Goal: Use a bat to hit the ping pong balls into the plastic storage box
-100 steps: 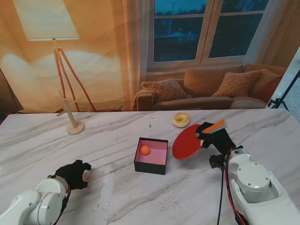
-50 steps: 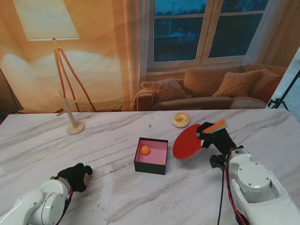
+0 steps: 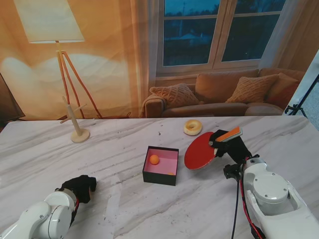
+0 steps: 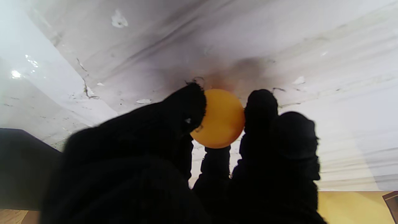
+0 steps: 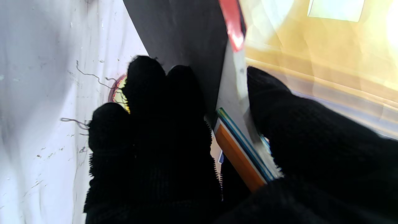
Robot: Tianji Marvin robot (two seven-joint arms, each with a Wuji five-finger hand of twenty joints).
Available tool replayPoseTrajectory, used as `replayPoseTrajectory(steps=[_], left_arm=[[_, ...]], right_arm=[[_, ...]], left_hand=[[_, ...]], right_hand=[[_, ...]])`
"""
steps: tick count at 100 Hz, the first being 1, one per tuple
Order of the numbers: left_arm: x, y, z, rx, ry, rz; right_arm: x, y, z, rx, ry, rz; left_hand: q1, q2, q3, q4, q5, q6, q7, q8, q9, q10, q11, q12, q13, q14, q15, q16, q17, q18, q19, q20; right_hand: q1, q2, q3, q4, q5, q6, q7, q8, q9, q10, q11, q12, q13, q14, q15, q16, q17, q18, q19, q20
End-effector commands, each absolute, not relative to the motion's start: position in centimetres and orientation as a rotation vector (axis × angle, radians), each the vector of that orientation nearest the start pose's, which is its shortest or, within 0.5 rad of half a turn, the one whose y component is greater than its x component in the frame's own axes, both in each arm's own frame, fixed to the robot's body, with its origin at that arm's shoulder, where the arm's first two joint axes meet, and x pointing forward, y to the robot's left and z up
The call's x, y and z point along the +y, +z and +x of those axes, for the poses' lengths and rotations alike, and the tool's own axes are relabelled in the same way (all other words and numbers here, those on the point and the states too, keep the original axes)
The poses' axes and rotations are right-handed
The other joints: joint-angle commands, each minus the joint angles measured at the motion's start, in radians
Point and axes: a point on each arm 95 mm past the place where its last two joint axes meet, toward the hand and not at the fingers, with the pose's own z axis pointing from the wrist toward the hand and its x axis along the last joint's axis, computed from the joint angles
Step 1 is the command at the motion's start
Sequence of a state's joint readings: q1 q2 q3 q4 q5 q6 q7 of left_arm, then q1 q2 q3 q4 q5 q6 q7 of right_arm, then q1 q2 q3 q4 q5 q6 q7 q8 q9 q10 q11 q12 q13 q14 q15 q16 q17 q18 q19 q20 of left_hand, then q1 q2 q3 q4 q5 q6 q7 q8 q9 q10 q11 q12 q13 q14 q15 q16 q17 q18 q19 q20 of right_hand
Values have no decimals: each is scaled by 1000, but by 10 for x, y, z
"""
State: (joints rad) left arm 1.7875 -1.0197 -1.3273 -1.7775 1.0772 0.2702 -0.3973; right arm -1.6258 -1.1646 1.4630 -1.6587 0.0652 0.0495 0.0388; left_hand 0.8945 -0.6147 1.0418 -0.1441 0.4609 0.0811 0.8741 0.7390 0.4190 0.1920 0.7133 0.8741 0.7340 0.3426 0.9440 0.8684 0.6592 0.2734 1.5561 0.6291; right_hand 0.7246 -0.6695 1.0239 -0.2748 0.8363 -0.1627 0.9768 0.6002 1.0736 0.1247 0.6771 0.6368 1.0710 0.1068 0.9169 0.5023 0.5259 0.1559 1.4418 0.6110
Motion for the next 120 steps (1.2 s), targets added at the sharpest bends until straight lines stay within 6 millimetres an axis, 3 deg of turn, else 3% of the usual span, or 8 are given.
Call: replayPoseTrajectory(steps=[1,5,17,30,46,73,120], left_arm=[[55,-365,337,1658,-889,-1583],[55,-365,337,1653,-889,-1583],[55,-365,337,1645,-890,-1587],[55,-366,338,1635,-897,-1585],[56,-366,339,1631,-906,-1577],[57,-357,336,1628,-919,-1576],[59,-324,344,1595,-989,-1527]], right_arm=[[-60,-294,408,-587,-2194,-2327],[-60,-294,408,-586,-2193,-2328],[-60,-294,408,-585,-2193,-2329],[-60,-294,408,-582,-2195,-2331],[-59,-294,408,-579,-2196,-2333],[-59,-294,408,-580,-2192,-2333],[-55,-295,409,-578,-2179,-2331]], left_hand=[[52,-41,40,-41,43,-6,28,-4,67,0,16,118,56,73,12,23,23,-140,68,-31],[68,-59,35,-60,66,-3,56,-12,133,8,3,206,64,82,19,23,30,-136,76,-36],[122,-114,2,-89,127,-5,129,-51,274,8,-47,291,76,88,22,18,32,-121,78,-38],[117,-116,12,-90,196,-24,155,-111,394,1,-99,234,95,102,29,14,50,-105,84,-38],[114,-118,31,-84,240,-41,200,-152,464,2,-109,198,110,113,46,31,60,-106,99,-40],[106,-115,45,-80,246,-41,217,-162,473,9,-106,191,111,113,51,36,59,-106,106,-39],[103,-113,57,-75,243,-37,232,-162,466,14,-93,193,110,115,58,41,53,-112,113,-36]], right_hand=[[101,98,91,22,122,-26,77,16,5,-79,12,14,-26,-53,-2,-4,-1,-34,1,12],[101,98,91,22,122,-27,77,16,6,-78,12,14,-27,-53,-2,-4,-1,-34,1,12],[101,98,91,22,123,-28,77,16,6,-80,13,14,-26,-54,-2,-3,-1,-34,1,12],[101,97,92,22,124,-28,77,16,7,-78,13,14,-26,-53,-1,-3,-1,-34,1,12],[100,97,93,22,124,-28,77,16,7,-77,13,14,-25,-53,0,-3,-1,-35,1,12],[100,97,93,22,123,-28,77,15,7,-79,14,14,-25,-54,0,-3,-1,-35,1,12],[99,97,93,22,123,-28,78,15,7,-79,15,14,-25,-54,1,-2,0,-35,2,13]])
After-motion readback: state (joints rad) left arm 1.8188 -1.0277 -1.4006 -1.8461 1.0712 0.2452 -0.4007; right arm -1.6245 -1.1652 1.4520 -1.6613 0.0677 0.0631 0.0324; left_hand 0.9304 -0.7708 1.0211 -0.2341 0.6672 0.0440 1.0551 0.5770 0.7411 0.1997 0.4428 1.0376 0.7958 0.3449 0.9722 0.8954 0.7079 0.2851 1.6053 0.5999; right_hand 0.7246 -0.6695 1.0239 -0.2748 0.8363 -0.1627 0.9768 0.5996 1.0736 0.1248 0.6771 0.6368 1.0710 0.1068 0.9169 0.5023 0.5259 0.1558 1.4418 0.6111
